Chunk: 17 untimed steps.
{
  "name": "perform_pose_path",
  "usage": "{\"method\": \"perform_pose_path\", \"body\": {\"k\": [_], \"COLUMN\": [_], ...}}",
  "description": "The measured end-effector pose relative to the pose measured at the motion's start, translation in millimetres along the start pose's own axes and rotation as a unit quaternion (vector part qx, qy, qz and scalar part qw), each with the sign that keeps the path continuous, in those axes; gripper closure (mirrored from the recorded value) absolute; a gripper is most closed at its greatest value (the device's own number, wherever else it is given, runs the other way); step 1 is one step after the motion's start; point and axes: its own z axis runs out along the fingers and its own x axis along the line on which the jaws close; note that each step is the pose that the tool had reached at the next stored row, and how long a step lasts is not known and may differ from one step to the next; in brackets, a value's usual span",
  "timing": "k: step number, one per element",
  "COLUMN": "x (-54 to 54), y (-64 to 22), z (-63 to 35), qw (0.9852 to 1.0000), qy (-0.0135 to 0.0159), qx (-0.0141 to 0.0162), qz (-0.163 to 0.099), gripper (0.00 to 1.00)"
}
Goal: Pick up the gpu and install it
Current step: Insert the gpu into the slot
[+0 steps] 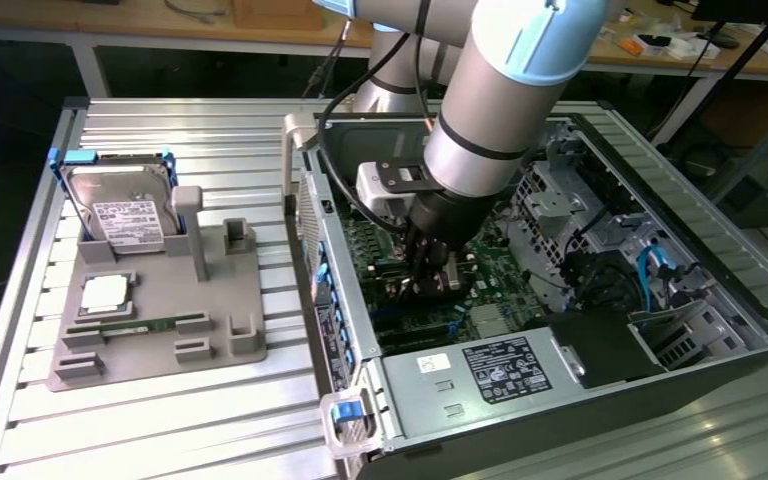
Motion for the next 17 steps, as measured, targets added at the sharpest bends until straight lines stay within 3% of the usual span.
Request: {"method": "perform_pose_path", "body": {"k": [17], "x": [0.0], "y": [2.7], "z": [0.3], "qw": [1.0], "qy": [-0.0001], "qx": [0.0], "qz": [0.0], "gripper": [0.73]}}
